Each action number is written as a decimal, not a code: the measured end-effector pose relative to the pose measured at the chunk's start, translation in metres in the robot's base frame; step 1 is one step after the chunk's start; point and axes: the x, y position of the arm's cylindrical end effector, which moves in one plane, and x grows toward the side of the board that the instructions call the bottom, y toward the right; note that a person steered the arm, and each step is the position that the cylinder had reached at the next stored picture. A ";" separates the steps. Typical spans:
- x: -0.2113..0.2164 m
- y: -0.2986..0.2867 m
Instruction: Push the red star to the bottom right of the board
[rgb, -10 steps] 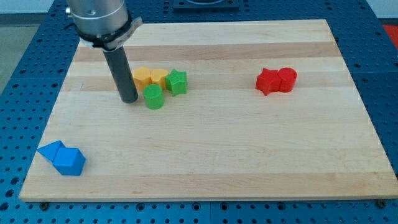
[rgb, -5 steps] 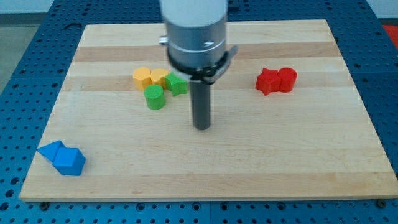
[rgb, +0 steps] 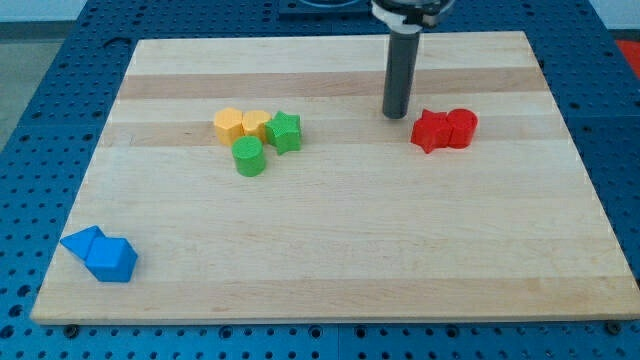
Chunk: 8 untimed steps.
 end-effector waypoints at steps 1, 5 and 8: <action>0.025 0.015; 0.091 0.090; 0.159 0.103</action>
